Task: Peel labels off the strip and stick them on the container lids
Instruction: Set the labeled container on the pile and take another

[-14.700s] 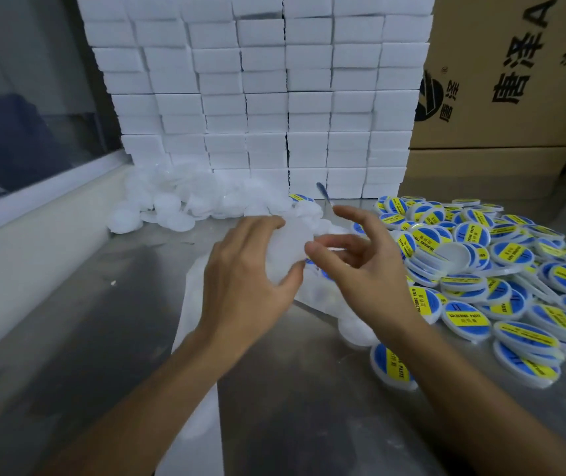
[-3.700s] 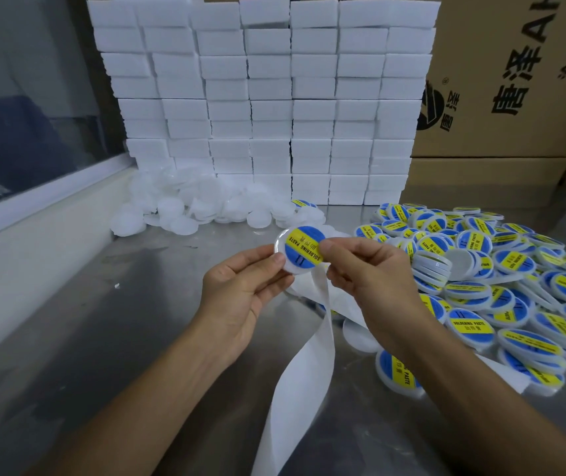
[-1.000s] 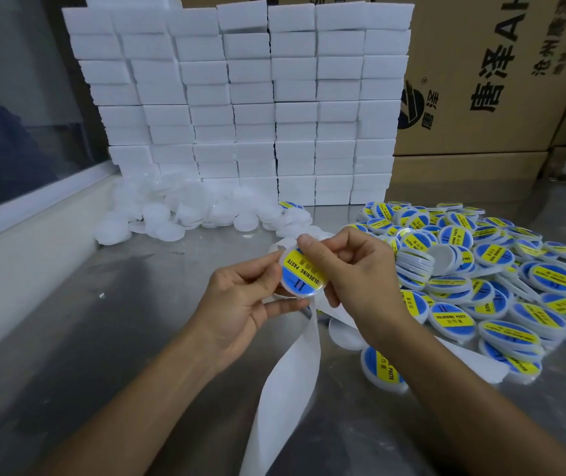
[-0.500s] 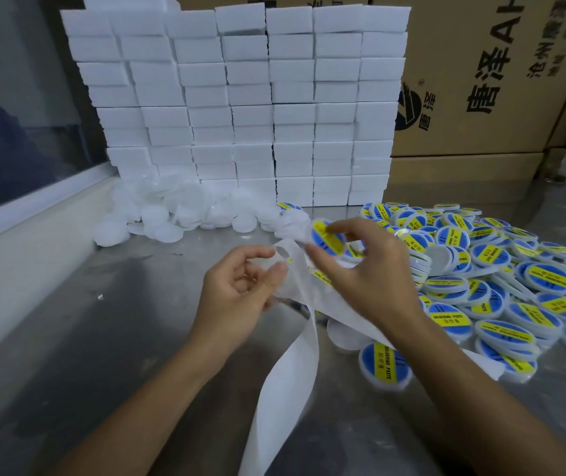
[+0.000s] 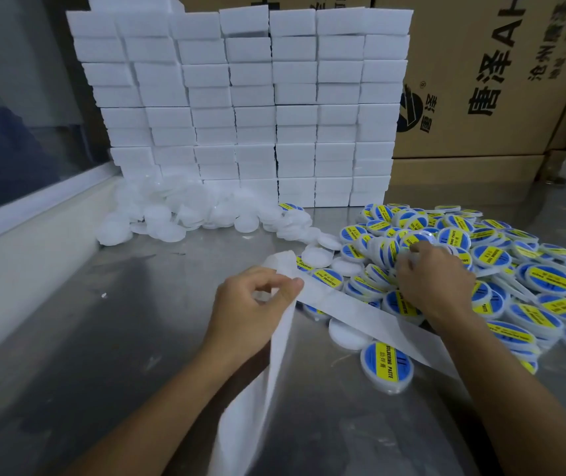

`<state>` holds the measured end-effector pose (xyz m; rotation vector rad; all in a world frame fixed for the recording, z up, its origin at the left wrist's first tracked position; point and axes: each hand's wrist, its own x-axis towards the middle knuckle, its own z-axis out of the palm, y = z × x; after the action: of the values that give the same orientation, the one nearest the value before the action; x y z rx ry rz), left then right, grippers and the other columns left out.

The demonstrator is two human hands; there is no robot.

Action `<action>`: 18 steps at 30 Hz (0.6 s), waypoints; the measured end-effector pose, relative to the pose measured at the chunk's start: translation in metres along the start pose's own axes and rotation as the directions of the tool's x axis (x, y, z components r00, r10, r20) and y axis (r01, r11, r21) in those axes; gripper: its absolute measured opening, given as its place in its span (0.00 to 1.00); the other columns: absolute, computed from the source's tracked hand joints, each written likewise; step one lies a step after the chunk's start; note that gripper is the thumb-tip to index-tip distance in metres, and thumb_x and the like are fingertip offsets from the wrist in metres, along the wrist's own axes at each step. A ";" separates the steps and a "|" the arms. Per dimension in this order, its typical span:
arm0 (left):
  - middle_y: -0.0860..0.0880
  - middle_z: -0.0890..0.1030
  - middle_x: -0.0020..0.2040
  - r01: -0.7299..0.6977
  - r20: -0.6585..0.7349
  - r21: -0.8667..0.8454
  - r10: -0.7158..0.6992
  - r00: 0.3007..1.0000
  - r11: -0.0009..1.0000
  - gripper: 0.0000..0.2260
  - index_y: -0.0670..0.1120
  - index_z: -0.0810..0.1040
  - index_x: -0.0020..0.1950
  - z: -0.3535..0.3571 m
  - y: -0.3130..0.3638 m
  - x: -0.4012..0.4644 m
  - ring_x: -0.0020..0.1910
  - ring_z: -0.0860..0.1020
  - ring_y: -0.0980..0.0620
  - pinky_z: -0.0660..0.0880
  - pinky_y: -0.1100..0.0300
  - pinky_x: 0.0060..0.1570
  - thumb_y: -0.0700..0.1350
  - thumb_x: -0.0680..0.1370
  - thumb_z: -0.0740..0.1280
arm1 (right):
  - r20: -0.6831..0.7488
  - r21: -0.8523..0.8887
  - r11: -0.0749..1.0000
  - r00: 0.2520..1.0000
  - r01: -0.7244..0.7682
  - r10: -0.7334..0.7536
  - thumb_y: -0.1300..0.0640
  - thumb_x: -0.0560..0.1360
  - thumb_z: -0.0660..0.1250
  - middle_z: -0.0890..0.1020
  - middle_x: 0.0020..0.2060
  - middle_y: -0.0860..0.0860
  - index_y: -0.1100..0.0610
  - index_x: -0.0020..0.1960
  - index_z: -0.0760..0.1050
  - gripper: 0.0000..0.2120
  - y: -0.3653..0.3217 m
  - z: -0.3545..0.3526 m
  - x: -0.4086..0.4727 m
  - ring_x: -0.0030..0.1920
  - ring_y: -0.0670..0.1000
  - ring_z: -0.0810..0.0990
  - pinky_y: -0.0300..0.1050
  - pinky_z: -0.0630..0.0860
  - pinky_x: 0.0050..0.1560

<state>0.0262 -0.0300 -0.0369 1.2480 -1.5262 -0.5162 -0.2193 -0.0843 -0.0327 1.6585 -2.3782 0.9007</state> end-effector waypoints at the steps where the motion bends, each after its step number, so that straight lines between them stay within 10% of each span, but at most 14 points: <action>1: 0.59 0.83 0.39 0.038 -0.028 -0.081 -0.041 0.999 0.996 0.05 0.51 0.85 0.37 -0.002 0.001 0.001 0.39 0.79 0.65 0.72 0.72 0.41 0.42 0.71 0.76 | -0.019 0.001 1.000 1.000 0.005 -0.005 0.53 0.78 0.61 0.80 0.54 0.60 0.59 0.58 0.77 0.13 -0.002 -0.002 -0.001 0.56 0.62 0.76 0.57 0.69 0.59; 4: 0.57 0.85 0.36 0.099 -0.045 -0.295 -0.117 0.992 0.950 0.11 0.50 0.84 0.36 -0.007 0.004 0.005 0.34 0.80 0.64 0.73 0.74 0.38 0.34 0.70 0.75 | -0.169 0.234 0.956 0.976 0.176 -0.138 0.49 0.78 0.64 0.83 0.47 0.57 0.59 0.51 0.81 0.14 -0.018 -0.013 -0.009 0.51 0.59 0.79 0.54 0.74 0.52; 6: 0.57 0.85 0.38 0.097 -0.021 -0.369 -0.112 0.993 0.924 0.12 0.50 0.84 0.38 -0.009 0.007 0.005 0.35 0.81 0.63 0.74 0.73 0.39 0.32 0.71 0.74 | 0.000 0.587 0.785 0.970 0.196 -0.241 0.43 0.79 0.62 0.84 0.36 0.54 0.60 0.42 0.82 0.22 -0.037 -0.024 -0.018 0.41 0.55 0.82 0.49 0.78 0.43; 11: 0.54 0.86 0.46 0.112 0.154 -0.439 -0.048 0.987 0.891 0.17 0.56 0.86 0.44 -0.010 0.013 0.003 0.42 0.82 0.57 0.79 0.65 0.47 0.32 0.72 0.73 | 0.568 0.782 0.537 0.715 -0.316 -0.408 0.36 0.79 0.53 0.86 0.46 0.56 0.60 0.53 0.82 0.31 -0.077 -0.029 -0.048 0.46 0.52 0.84 0.44 0.79 0.47; 18: 0.46 0.86 0.38 0.264 0.342 -0.352 -0.139 0.929 0.898 0.15 0.53 0.87 0.41 -0.011 0.012 0.000 0.34 0.80 0.53 0.78 0.63 0.40 0.32 0.67 0.73 | 0.478 0.797 -0.073 0.701 -0.599 -0.528 0.49 0.74 0.63 0.78 0.63 0.60 0.58 0.59 0.79 0.18 -0.073 -0.040 -0.043 0.59 0.60 0.76 0.59 0.66 0.68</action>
<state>0.0310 -0.0229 -0.0227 1.0456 -1.4539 -1.1466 -0.1474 -0.0452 0.0118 2.7471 -1.6431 3.3559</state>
